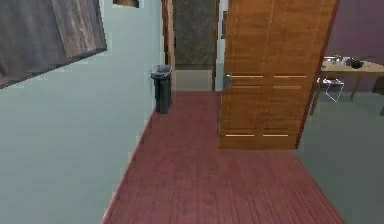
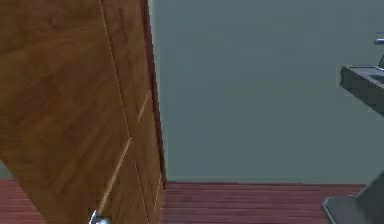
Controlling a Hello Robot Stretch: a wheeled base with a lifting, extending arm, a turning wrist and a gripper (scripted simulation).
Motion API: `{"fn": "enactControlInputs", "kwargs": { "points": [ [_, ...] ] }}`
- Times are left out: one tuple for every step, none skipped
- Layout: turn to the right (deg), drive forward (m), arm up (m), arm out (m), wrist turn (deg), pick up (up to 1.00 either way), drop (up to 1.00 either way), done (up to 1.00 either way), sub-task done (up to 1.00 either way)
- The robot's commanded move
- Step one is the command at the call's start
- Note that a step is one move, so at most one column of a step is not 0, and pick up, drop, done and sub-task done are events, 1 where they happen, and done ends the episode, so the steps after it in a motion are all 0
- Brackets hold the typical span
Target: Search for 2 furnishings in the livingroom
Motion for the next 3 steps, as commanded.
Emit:
{"fn": "enactControlInputs", "kwargs": {
  "points": [
    [0.0, 1.00, 0.00, 0.00, 0.0, 0.00, 0.00, 0.00, 0.00],
    [0.0, 1.00, 0.00, 0.00, 0.0, 0.00, 0.00, 0.00, 0.00],
    [0.0, 1.00, 0.00, 0.00, 0.0, 0.00, 0.00, 0.00, 0.00]
  ]
}}
